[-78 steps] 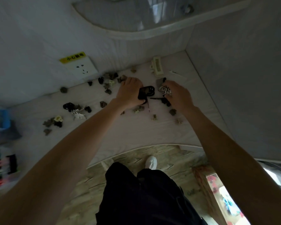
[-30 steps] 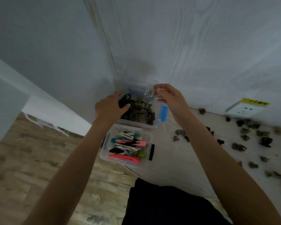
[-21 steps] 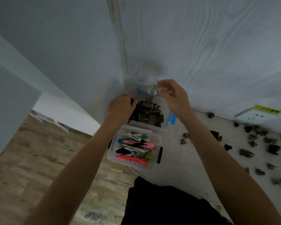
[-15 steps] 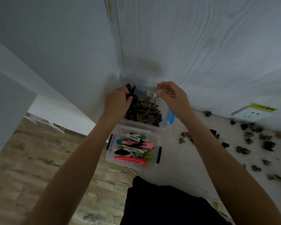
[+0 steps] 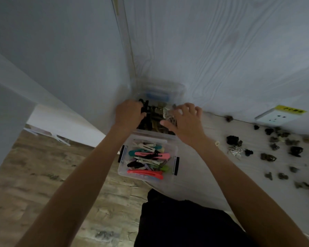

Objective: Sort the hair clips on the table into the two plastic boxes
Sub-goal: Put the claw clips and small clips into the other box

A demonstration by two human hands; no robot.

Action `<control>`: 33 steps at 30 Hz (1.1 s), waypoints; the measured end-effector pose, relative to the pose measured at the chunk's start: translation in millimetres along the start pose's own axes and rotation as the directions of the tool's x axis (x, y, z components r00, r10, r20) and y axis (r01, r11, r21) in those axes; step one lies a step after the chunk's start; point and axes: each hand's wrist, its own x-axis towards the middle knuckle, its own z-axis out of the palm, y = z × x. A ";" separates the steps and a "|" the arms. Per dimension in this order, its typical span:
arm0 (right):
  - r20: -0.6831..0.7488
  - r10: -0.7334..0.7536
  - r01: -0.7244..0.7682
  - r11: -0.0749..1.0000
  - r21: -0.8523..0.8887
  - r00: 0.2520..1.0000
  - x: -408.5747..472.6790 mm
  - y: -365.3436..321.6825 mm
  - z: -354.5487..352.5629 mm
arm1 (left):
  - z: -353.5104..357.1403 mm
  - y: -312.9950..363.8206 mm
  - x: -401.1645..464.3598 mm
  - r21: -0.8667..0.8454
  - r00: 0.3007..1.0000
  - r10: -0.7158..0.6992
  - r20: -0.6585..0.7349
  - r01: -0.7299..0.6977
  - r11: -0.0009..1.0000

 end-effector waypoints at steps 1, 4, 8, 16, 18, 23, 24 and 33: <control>0.013 0.009 -0.009 1.000 -0.021 1.000 -2.5 0.4 2.2 | 2.2 -0.2 -0.4 -0.047 0.999 0.014 -0.044 -0.016 0.999; -0.059 -0.085 0.081 0.994 -0.073 0.995 -3.7 4.1 5.1 | 8.8 -3.9 -0.8 -0.103 0.989 0.107 -0.098 -0.117 0.988; 0.040 -0.209 0.213 0.953 -0.214 0.977 1.8 15.3 17.0 | 16.7 -6.4 -1.0 -0.082 0.981 0.186 -0.059 -0.190 0.978; 0.036 -0.052 0.062 0.916 -0.395 0.998 22.1 10.0 18.9 | 18.6 6.1 -1.7 0.053 0.988 0.143 -0.055 -0.140 0.989; -0.063 -0.039 0.024 0.976 -0.216 0.997 10.7 13.1 15.1 | 20.7 17.1 -6.8 0.045 0.986 0.100 -0.130 -0.095 0.994; -0.269 0.210 -0.123 0.944 0.306 0.940 -65.0 37.5 -14.0 | 15.1 84.9 -24.9 -0.137 0.852 0.281 -0.442 -0.374 0.917; -0.295 0.267 -0.169 0.933 0.319 0.917 -90.4 54.6 -19.5 | 14.0 112.8 -28.1 -0.170 0.817 0.355 -0.454 -0.470 0.866; -0.209 0.634 -0.527 0.751 0.398 0.745 -268.8 212.5 -45.5 | 70.1 304.8 -46.9 -0.538 0.709 0.684 -0.170 -0.648 0.538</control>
